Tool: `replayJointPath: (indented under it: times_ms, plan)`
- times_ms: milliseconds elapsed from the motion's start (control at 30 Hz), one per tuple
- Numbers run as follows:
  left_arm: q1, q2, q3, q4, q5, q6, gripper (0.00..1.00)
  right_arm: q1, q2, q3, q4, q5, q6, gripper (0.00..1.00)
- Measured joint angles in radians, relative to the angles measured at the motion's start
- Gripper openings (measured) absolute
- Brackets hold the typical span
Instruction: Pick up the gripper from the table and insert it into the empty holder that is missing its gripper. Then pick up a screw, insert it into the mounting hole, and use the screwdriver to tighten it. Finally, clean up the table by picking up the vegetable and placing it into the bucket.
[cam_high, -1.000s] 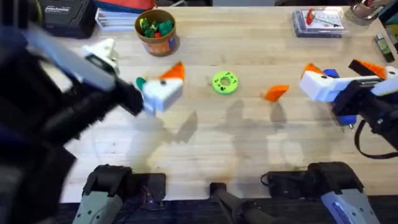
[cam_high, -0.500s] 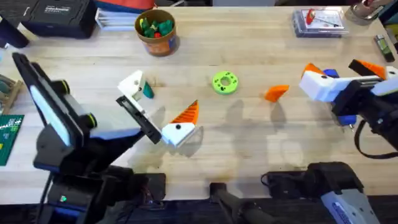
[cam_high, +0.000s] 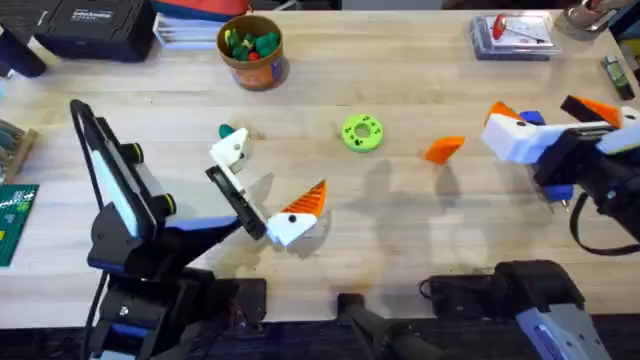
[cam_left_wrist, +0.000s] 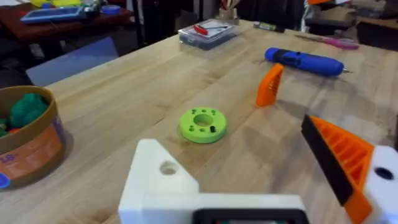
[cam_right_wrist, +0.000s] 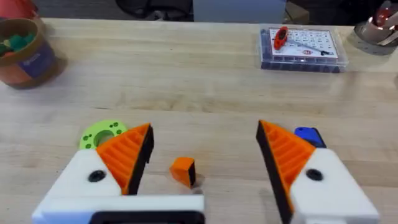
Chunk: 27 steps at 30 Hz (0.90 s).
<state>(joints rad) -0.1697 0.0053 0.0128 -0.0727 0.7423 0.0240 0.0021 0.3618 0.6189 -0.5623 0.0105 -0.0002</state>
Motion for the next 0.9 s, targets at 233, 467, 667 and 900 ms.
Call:
replayJointPath:
  times_ms: [233,467,667,900]
  plan:
    - [-0.002,0.0,0.0,-0.003,0.049,-0.081,0.985,0.0,0.0,0.0,0.0,0.0,0.0,0.992]
    - [-0.002,0.0,0.0,-0.004,0.059,-0.107,0.985,0.0,0.0,0.0,0.0,0.0,0.0,0.994]
    - [-0.002,0.0,0.0,-0.005,0.064,-0.111,0.985,0.0,0.0,0.0,0.0,0.0,0.0,0.994]
    - [-0.002,0.0,0.0,-0.005,0.07,-0.111,0.985,0.0,0.0,0.0,0.0,0.0,0.0,0.992]
